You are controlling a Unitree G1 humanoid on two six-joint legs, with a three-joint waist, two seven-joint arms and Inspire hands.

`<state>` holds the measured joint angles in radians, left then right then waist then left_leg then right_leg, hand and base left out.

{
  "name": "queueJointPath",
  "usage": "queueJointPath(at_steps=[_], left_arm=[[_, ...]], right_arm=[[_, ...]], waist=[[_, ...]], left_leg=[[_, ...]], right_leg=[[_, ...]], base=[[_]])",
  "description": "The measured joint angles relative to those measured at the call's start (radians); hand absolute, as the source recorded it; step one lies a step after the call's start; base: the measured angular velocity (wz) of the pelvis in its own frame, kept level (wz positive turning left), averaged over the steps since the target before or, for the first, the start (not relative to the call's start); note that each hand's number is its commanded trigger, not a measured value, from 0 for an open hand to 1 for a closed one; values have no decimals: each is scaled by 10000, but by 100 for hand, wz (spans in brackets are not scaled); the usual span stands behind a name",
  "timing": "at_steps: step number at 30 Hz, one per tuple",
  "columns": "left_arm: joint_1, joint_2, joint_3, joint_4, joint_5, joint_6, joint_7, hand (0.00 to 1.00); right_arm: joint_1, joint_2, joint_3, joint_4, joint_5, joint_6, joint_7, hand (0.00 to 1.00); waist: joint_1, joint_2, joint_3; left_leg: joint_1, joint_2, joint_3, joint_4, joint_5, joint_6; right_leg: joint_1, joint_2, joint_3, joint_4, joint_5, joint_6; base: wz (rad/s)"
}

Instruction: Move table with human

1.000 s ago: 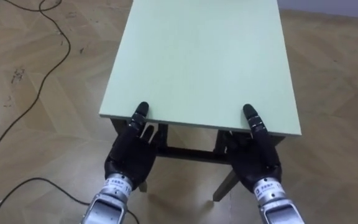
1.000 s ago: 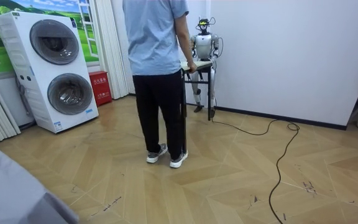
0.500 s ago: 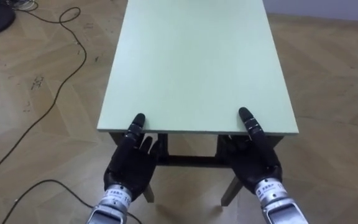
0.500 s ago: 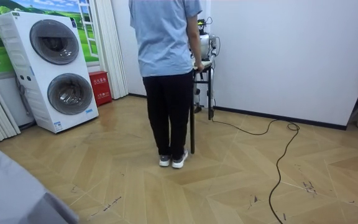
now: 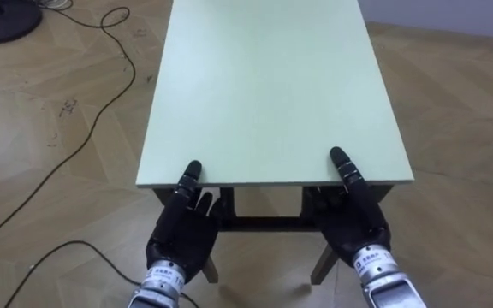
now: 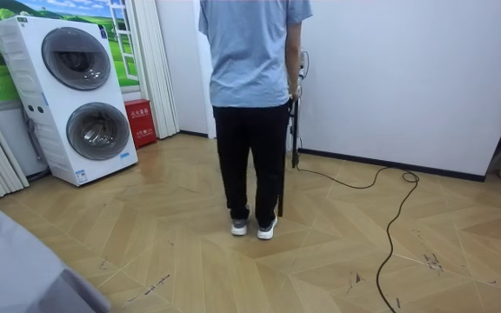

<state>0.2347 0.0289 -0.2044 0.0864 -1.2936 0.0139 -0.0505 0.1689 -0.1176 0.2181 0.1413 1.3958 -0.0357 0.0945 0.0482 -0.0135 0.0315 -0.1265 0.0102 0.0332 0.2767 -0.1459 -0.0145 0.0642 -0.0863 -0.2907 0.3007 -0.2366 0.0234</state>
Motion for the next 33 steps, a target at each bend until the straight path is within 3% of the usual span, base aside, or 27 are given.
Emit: queueJointPath(at_steps=[4, 7, 8, 10, 11, 12, 13, 14, 15, 16, 17, 18, 20, 22, 33], left_arm=[[-174, 134, 17, -3, 1, -17, 3, 100], [-216, 201, -9, -34, 24, -17, 10, 100], [-219, 249, -54, -60, 99, -16, 9, 100], [-232, 231, -111, -60, 162, -14, 11, 100], [-291, 240, -171, -64, 180, -34, 20, 100], [-392, 272, -214, -90, 192, -143, -3, 100], [-463, 248, -144, -103, 189, -208, -34, 100], [-536, 59, -252, -65, 187, -169, 92, 100], [-603, 73, -337, 34, 209, -74, 187, 100], [-593, 114, -329, 82, 202, -54, 184, 100], [-505, 203, -289, 86, 193, -6, 181, 100], [-495, 208, -259, 86, 194, 133, 182, 100], [-467, 204, -255, 80, 197, 250, 185, 100], [-512, 166, -254, 79, 202, 267, 235, 100], [-506, 126, -291, 42, 396, 109, 312, 100]], right_arm=[[1, 32, 60, -7, -7, -193, 74, 100], [148, 44, 247, -7, 141, -398, 210, 100], [240, 62, 245, -7, 177, -423, 298, 100], [409, 106, 213, -7, 219, -533, 357, 100], [484, 191, 198, -13, 238, -590, 385, 100], [438, 208, 239, -170, 245, -599, 376, 100], [370, 183, 328, -299, 221, -645, 339, 100], [433, 33, 364, -365, 205, -943, 365, 100], [556, -22, 343, -355, 238, -1104, 422, 100], [598, 14, 350, -334, 241, -1073, 421, 100], [657, 76, 353, -311, 233, -1029, 420, 100], [745, 151, 342, -321, 206, -1034, 420, 100], [836, 123, 308, -368, 201, -1035, 420, 100], [821, 104, 262, -398, 183, -1026, 420, 100], [755, 76, 278, -398, 130, -977, 298, 100]], waist=[[-155, -23, -4], [-156, -24, -5], [-159, -20, -6], [-168, 9, -12], [-232, 81, 21], [-221, 43, -7], [-295, -5, -30], [-648, 251, -95], [-835, 277, -97], [-853, 247, -81], [-924, 213, -67], [-1002, 219, -67], [-957, 223, -70], [-921, 271, -79], [-565, 421, -88]], left_leg=[[-284, -188, -351, 95, 38, 53], [-271, -250, -620, 100, 42, 52], [-281, -250, -810, 113, 53, 36], [-263, -239, -1752, 127, 121, -64], [-290, -170, -2753, 154, 188, -174], [-548, -294, -3720, 97, 321, -394], [-746, -488, -3950, -43, 391, -513], [-874, -451, -3158, -530, 770, -442], [-714, -295, -1270, -712, 961, -158], [-611, -190, -345, -570, 850, 28], [-518, 11, 1034, -255, 581, 299], [-559, 125, 1600, -5, 479, 354], [-558, 128, 1581, -32, 480, 356], [-575, 123, 1463, -129, 481, 360], [-544, -118, 1441, -392, 605, 556]], right_leg=[[124, 31, 150, -433, 0, 1], [259, 36, -164, -418, 0, 1], [226, 49, -341, -247, 0, 1], [-124, 80, -408, 706, 1, -2], [-487, 429, 283, 822, -234, -141], [-657, 939, 1327, -682, -296, -520], [-795, 1003, 1286, -1004, 364, -963], [-796, 830, 122, -990, 395, -849], [-723, 593, -872, -974, 392, -847], [-649, 552, -1228, -977, 393, -849], [-465, 551, -1869, -987, 395, -853], [-346, 599, -2450, -972, 395, -853], [-242, 646, -2863, -971, 395, -852], [-263, 689, -2793, -984, 393, -850], [-297, 683, -1630, -985, 363, -805]], base=[[31], [28], [35], [43], [44], [47], [97], [131], [127], [67], [46], [46], [34], [17], [4]])
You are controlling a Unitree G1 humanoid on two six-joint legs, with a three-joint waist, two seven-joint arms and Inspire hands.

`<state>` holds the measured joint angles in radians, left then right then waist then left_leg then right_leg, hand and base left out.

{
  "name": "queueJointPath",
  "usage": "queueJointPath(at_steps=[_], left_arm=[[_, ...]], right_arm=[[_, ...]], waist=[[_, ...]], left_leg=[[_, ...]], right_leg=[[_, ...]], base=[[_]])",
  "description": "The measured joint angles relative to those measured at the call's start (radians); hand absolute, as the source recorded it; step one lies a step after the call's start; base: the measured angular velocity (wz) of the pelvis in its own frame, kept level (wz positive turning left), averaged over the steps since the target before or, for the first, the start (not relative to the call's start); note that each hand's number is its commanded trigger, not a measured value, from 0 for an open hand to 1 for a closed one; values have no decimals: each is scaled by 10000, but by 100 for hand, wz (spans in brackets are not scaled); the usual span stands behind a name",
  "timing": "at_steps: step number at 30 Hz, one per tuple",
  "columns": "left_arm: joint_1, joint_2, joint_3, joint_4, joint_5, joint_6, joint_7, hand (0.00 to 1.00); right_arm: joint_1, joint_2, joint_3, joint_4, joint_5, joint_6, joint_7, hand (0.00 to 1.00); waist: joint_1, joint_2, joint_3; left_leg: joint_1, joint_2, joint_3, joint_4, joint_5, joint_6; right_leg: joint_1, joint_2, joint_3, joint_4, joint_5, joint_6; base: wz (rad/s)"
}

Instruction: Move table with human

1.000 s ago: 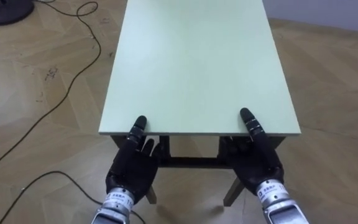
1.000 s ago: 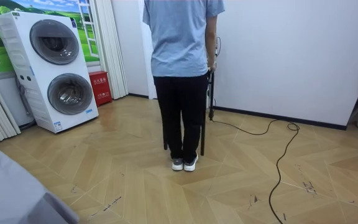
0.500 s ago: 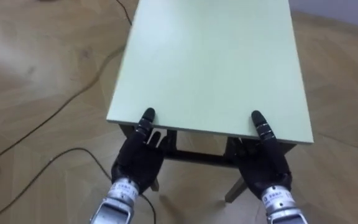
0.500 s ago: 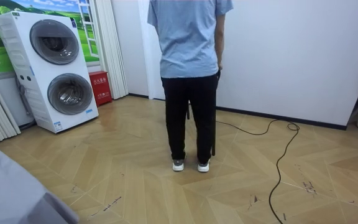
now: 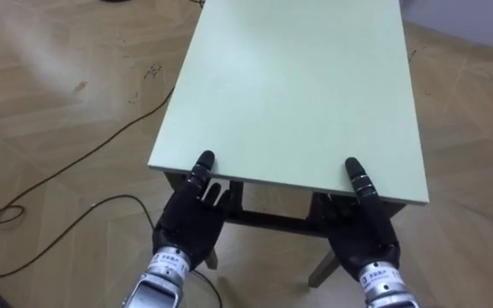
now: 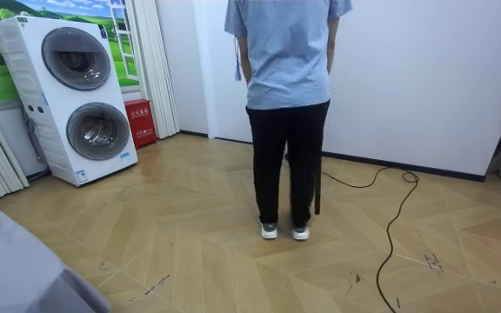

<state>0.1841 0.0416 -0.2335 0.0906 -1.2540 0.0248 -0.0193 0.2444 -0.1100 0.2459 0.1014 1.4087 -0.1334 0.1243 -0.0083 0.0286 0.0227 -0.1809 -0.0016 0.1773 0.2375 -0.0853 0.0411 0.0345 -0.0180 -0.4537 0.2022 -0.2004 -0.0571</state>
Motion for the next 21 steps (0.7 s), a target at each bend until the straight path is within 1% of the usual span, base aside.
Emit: queueJointPath(at_steps=[2, 3, 4, 5, 6, 7, 8, 9, 10, 11, 12, 14, 17, 19, 21], left_arm=[[26, -58, 15, 0, -5, 1, 58, 100], [102, -112, 28, -1, -24, 0, 60, 100], [128, -131, 27, 0, -63, 0, 71, 100], [150, -125, -20, 0, -125, 1, 74, 100], [142, -124, -61, -1, -135, 1, 85, 100], [135, -128, -80, -1, -136, 1, 100, 100], [118, -131, -100, -2, -78, 0, 131, 100], [60, -105, -177, -2, -50, -1, 171, 100], [30, -77, -234, -2, -5, -1, 186, 100], [6, -30, -270, -1, 23, -3, 192, 100], [1, 48, -259, -1, 46, -56, 191, 100], [-9, 121, -256, -3, 43, -72, 184, 100], [12, 115, -365, -56, 43, -103, 181, 100], [59, 134, -347, -55, 8, -126, 181, 100], [92, 133, -436, -54, -15, -113, 184, 100]], right_arm=[[10, -1, 2, -49, -30, -1, -5, 100], [56, -11, 38, -100, -30, -6, -8, 100], [53, -20, 40, -100, -27, -11, -8, 100], [50, -43, 37, -100, -17, -44, -8, 100], [61, -78, 32, -98, -6, -63, -8, 100], [86, -91, 34, -99, -5, -79, -8, 100], [147, -89, 26, -99, -14, -103, -8, 100], [258, -72, -11, -123, -13, -139, -8, 100], [333, -72, -16, -149, -11, -190, -8, 100], [400, -31, -16, -151, -5, -215, -8, 100], [417, 41, 49, -151, -7, -271, -4, 100], [416, 32, 108, -146, 22, -345, -4, 100], [415, 36, 127, -150, 62, -450, -1, 100], [435, 32, 183, -151, 61, -456, -1, 100], [518, 17, 150, -191, 58, -520, 51, 100]], waist=[[117, -1, 0], [169, -2, 0], [170, -2, 0], [166, -2, 0], [137, -2, 0], [105, -6, 1], [-74, -23, 2], [-229, -29, 7], [-230, -37, 11], [-226, -58, 22], [-208, -93, 39], [-99, -126, 38], [99, -188, 61], [99, -208, 57], [94, -222, 49]], left_leg=[[-1, -20, -1, -5, -9, 15], [-4, -50, -11, -4, -21, 34], [-6, -71, -28, -3, -23, 47], [-9, -131, -192, 0, -18, 74], [8, -157, -311, 4, -9, 98], [25, -175, -458, 10, -5, 105], [25, -297, -917, 36, 16, 132], [-26, -422, -1334, 122, 31, 152], [-59, -486, -1529, 177, 31, 153], [-90, -602, -1741, 220, 33, 154], [-121, -679, -1824, 241, 36, 154], [-139, -722, -1840, 314, 42, 143], [-172, -742, -1875, 343, 88, 99], [-228, -753, -1981, 347, 131, 59], [-346, -822, -2235, 270, 291, 14]], right_leg=[[-1, -16, 57, 0, -12, 20], [1, -41, 58, 8, -44, 68], [5, -56, 60, 20, -55, 80], [38, -76, 16, 60, -69, 102], [34, -100, -91, 248, -77, 117], [31, -113, -103, 374, -91, 141], [43, -101, -4, 615, -158, 247], [50, -101, 329, 785, -229, 327], [49, -100, 508, 847, -282, 330], [50, -101, 740, 901, -366, 331], [80, -103, 833, 853, -452, 329], [187, -80, 812, 643, -479, 333], [333, -13, 790, 356, -478, 329], [351, 28, 756, 319, -478, 327], [350, 53, 427, 227, -457, 288]], base=[[0], [0], [10], [23], [31], [55], [77], [81], [67], [39], [27], [10], [8], [19], [35]])
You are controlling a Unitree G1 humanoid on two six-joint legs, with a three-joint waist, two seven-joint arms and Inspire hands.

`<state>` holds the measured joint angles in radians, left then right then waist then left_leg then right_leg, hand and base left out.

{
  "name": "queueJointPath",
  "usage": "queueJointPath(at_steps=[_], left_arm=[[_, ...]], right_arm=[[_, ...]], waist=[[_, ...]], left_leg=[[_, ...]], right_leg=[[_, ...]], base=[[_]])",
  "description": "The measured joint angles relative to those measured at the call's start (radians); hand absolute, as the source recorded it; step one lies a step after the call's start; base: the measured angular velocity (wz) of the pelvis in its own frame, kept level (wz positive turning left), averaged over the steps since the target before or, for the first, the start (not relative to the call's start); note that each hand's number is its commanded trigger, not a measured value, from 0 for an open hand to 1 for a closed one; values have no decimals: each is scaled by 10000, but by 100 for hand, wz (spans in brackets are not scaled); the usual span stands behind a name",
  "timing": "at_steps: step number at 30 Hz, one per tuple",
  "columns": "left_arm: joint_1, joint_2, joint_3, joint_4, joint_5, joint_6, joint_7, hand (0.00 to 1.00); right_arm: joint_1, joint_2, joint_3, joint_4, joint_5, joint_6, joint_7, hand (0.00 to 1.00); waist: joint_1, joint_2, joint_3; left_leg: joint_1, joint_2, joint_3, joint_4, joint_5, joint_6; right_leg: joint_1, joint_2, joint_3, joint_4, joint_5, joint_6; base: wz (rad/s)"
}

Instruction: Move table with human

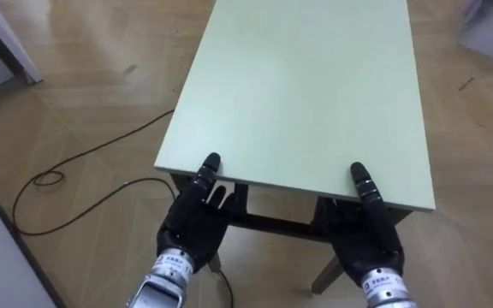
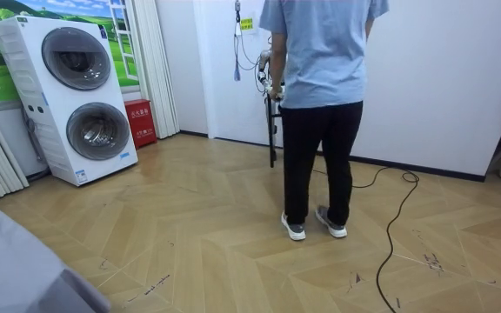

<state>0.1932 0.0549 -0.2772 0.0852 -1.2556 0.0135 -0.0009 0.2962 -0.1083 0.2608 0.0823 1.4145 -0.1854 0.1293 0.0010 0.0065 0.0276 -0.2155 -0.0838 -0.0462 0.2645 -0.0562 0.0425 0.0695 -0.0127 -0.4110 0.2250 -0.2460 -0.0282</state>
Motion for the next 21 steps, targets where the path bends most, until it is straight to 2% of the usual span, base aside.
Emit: queueJointPath(at_steps=[1, 2, 4, 5, 6, 7, 8, 9, 10, 11, 12, 13, 14, 15, 16, 17, 18, 19, 20, 21], left_arm=[[-2, -27, -8, 0, -8, 7, 0, 100], [-21, -85, -42, 1, -11, 10, 4, 100], [-193, -84, -171, 2, -10, 10, 107, 100], [-316, -82, -235, 3, 1, 10, 172, 100], [-350, -91, -257, 3, 1, 10, 178, 100], [-355, -138, -227, 31, 2, 9, 176, 100], [-195, -158, -107, 59, 1, 7, 131, 100], [52, -97, 115, 60, -72, 36, -141, 100], [162, -101, 215, 58, -125, 96, -271, 100], [311, -150, 353, 57, -184, 278, -429, 100], [407, -162, 383, 46, -185, 458, -467, 100], [383, -170, 366, 47, -172, 569, -464, 100], [261, -151, 260, 50, 9, 686, -439, 100], [133, -186, 227, 49, 103, 680, -320, 100], [53, -190, 224, 50, 114, 680, -281, 100], [-46, -177, 260, 50, 117, 679, -257, 100], [23, -173, 370, 50, 118, 674, -259, 100], [97, -169, 406, 49, 106, 654, -289, 100], [219, -214, 500, 49, 57, 619, -324, 100], [245, -236, 532, 51, 5, 627, -322, 100]], right_arm=[[0, -8, -6, -1, 0, -23, 35, 100], [26, -23, -1, -2, 1, -102, 103, 100], [44, -17, -55, -8, 6, -258, 175, 100], [44, -54, -120, 6, 24, -314, 226, 100], [41, -64, -139, 4, 78, -321, 252, 100], [-5, -61, -157, 4, 244, -288, 255, 100], [-40, -114, -87, 11, 337, -100, 176, 100], [-209, -121, 62, 16, 336, 58, -3, 100], [-274, -112, 115, 15, 325, 105, -94, 100], [-355, -98, 119, 17, 273, 144, -255, 100], [-317, -96, 70, 17, 200, 141, -357, 100], [-238, -84, -6, 15, 166, 119, -355, 100], [6, 20, -124, 6, 134, 22, -274, 100], [124, 31, -152, -45, 127, -52, -162, 100], [162, 16, -174, -130, 119, -68, -129, 100], [179, 37, -172, -254, 92, -100, -99, 100], [151, 89, -163, -255, 6, -61, -121, 100], [136, 96, -82, -253, -17, -9, -168, 100], [-10, 20, -28, -244, -53, 107, -309, 100], [-177, -44, -7, -241, -95, 152, -469, 100]], waist=[[7, -1, -1], [-9, -8, -7], [-32, -9, -11], [-81, 0, -15], [-130, 31, -34], [-297, 103, -30], [-396, 140, -55], [-507, 193, -56], [-599, 259, -57], [-838, 418, -44], [-1041, 513, -45], [-1081, 533, -35], [-1085, 397, -41], [-1103, 240, -73], [-1117, 242, -65], [-1046, 263, -59], [-909, 268, -60], [-843, 275, -64], [-814, 372, -48], [-835, 560, -38]], left_leg=[[-16, -19, -59, -80, 77, -11], [0, -98, -227, -276, 335, -37], [75, -235, -471, -873, 888, -107], [173, -329, -553, -1441, 1396, -240], [184, -354, -526, -1670, 1584, -321], [60, -239, 110, -1254, 1277, -390], [-114, 100, 1234, 417, 22, -373], [-190, 509, 1833, 1864, -771, -407], [-196, 718, 1969, 2333, -996, -443], [-196, 923, 1854, 2531, -1173, -530], [-47, 882, 1517, 1900, -1104, -467], [85, 835, 1315, 1336, -1006, -374], [350, 606, 781, 498, -715, -175], [402, 334, 462, -25, -222, -231], [371, 324, 519, -149, -57, -215], [194, 415, 1133, -94, -14, -156], [-47, 633, 1655, 655, -311, -155], [-142, 749, 1845, 1150, -547, -253], [-301, 916, 1949, 1925, -907, -431], [-381, 906, 1841, 1946, -962, -434]], right_leg=[[-1, 15, -92, -65, 41, -71], [-5, 19, -243, -144, 94, -160], [-36, 22, -499, -387, 176, -300], [-32, 21, -734, -648, 252, -422], [-30, 4, -944, -783, 290, -483], [-53, -138, -1631, -965, 339, -581], [86, -172, -2182, -927, 346, -593], [214, -133, -2773, -850, 345, -590], [254, -88, -3101, -770, 344, -590], [294, 10, -3759, -491, 342, -585], [300, 48, -3953, -143, 335, -562], [274, 51, -3794, 59, 312, -516], [220, 64, -2730, 211, 200, -348], [136, 87, -1241, 42, 179, -358], [103, 111, -858, -96, 176, -375], [-15, 89, -1377, -274, 142, -511], [-45, 46, -2385, -334, 120, -618], [-1, 45, -2755, -397, 117, -627], [89, 55, -3284, -404, 109, -641], [163, 99, -3684, -406, 94, -619]], base=[[41], [53], [64], [59], [68], [26], [0], [-19], [3], [45], [63], [100], [105], [101], [71], [22], [-6], [-44], [-29], [-12]])
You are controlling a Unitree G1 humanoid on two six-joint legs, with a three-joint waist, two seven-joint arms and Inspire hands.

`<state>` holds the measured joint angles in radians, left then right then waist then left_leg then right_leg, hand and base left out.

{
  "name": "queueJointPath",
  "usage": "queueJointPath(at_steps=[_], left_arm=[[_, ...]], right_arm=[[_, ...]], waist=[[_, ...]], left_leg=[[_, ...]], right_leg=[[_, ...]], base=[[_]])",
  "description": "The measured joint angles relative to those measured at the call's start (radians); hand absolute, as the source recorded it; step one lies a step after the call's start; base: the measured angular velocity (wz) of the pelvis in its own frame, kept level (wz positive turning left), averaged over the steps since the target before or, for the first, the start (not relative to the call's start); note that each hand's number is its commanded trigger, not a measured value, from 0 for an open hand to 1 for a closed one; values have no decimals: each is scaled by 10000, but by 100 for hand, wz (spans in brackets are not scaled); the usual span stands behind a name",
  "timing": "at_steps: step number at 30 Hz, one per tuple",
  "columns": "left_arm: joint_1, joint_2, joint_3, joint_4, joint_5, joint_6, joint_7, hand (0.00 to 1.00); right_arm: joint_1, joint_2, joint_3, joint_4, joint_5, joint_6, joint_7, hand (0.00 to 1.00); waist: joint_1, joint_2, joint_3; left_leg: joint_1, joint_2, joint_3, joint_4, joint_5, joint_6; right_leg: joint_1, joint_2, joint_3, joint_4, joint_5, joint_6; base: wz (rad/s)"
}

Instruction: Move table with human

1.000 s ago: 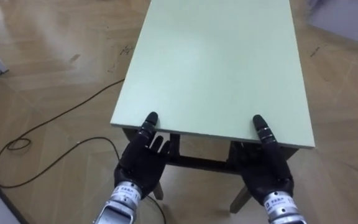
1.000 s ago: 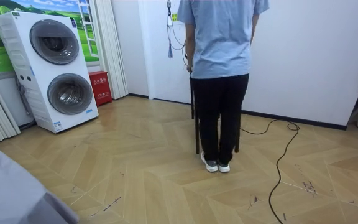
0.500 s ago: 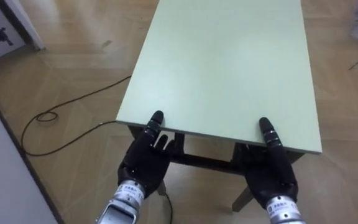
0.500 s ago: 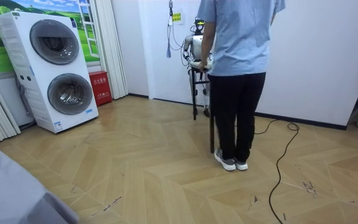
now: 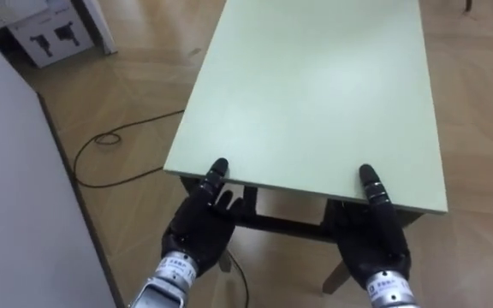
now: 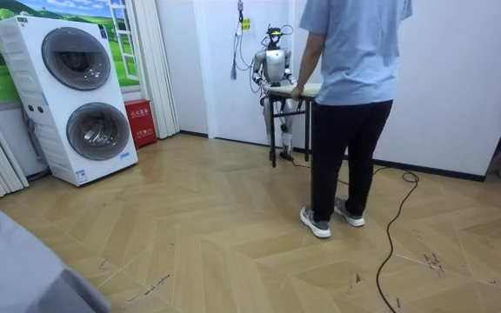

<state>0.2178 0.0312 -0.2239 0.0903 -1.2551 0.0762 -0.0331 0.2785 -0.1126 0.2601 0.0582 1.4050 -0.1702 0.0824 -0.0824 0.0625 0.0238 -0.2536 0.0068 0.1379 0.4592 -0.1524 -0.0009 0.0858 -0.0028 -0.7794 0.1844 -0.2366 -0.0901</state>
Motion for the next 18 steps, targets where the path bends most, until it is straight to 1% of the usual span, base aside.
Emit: queueJointPath(at_steps=[1, 2, 3, 4, 5, 6, 7, 8, 9, 10, 11, 12, 13, 14, 15, 18], left_arm=[[-5, -28, -6, 0, 1, 23, 1, 100], [-82, -73, -58, 3, 30, 25, 26, 100], [-165, -108, -82, 21, 133, 22, 85, 100], [-181, -121, -82, 15, 168, 9, 85, 100], [-255, -120, -90, 10, 210, 8, 85, 100], [-255, -109, -81, -3, 224, -21, 75, 100], [-217, -92, -70, -6, 218, -32, 39, 100], [-147, -81, -61, -12, 194, -32, 11, 100], [-82, -82, -51, -16, 183, -32, 14, 100], [-82, -73, -53, -12, 184, -20, 34, 100], [-28, -80, -57, -10, 189, -3, 91, 100], [28, -77, -55, -8, 177, 7, 98, 100], [56, -83, -60, -9, 150, 7, 98, 100], [79, -89, -80, -10, 126, 7, 95, 100], [67, -92, -87, -10, 118, 7, 95, 100], [81, -52, -112, -10, 111, 5, 96, 100]], right_arm=[[-22, -3, -7, -1, -12, -32, -19, 100], [20, 49, -48, -2, -27, -93, -16, 100], [63, 46, -120, 1, -16, -102, -14, 100], [67, 12, -143, -4, -11, -88, 8, 100], [64, 22, -193, -11, 7, -29, 51, 100], [53, 33, -226, -11, 28, -7, 84, 100], [38, 33, -249, -10, 29, 73, 85, 100], [26, 17, -302, -2, 26, 214, 84, 100], [32, 18, -305, 28, 7, 314, 83, 100], [65, 44, -306, 42, 7, 351, 83, 100], [191, 64, -311, 25, 0, 395, 125, 100], [221, 55, -315, 24, 1, 419, 170, 100], [219, 53, -353, 24, 2, 436, 184, 100], [214, 47, -452, 27, 3, 561, 199, 100], [185, 37, -485, 27, 3, 608, 198, 100], [177, 32, -480, 107, 27, 625, 194, 100]], waist=[[-12, 61, -14], [-17, 58, -12], [-14, -48, 2], [-34, -62, -6], [-7, -67, -9], [97, -54, -23], [154, -43, -30], [298, 0, -45], [337, 33, -64], [321, 7, -56], [316, -74, -58], [312, -114, -52], [322, -113, -52], [389, -109, -56], [462, -112, -57], [615, -115, -59]], left_leg=[[48, -55, -55, -260, 26, 44], [307, -232, -327, -1085, 252, 414], [550, -512, -729, -1903, 767, 440], [635, -608, -847, -2194, 943, 445], [640, -659, -720, -2333, 1105, 438], [536, -496, -232, -1958, 990, 498], [426, -386, 40, -1615, 830, 462], [246, -246, 272, -1287, 662, 465], [258, -219, 111, -1411, 603, 544], [296, -274, -28, -1511, 608, 603], [412, -423, -301, -1767, 759, 633], [488, -507, -352, -1916, 836, 659], [495, -524, -332, -1934, 848, 677], [505, -537, -314, -1936, 849, 685], [512, -554, -332, -1958, 850, 708], [546, -609, -330, -2050, 890, 778]], right_leg=[[5, 11, -140, 12, -9, 17], [-44, -22, -59, 67, -17, 44], [-198, -163, 677, 231, -19, 65], [-275, -181, 1176, 272, -20, 72], [-387, -208, 1399, 273, -26, 82], [-433, -285, 819, 268, -44, 106], [-434, -309, 577, 287, -52, 115], [-414, -312, 281, 394, -99, 197], [-395, -262, 377, 543, -191, 361], [-396, -275, 454, 632, -240, 449], [-413, -317, 878, 769, -258, 494], [-417, -308, 1239, 764, -267, 512], [-417, -312, 1253, 754, -267, 512], [-409, -328, 1236, 753, -267, 512], [-407, -339, 1240, 753, -267, 512], [-408, -380, 1238, 760, -249, 535]], base=[[30], [51], [55], [47], [20], [5], [-22], [-16], [0], [29], [35], [26], [8], [0], [0], [5]])
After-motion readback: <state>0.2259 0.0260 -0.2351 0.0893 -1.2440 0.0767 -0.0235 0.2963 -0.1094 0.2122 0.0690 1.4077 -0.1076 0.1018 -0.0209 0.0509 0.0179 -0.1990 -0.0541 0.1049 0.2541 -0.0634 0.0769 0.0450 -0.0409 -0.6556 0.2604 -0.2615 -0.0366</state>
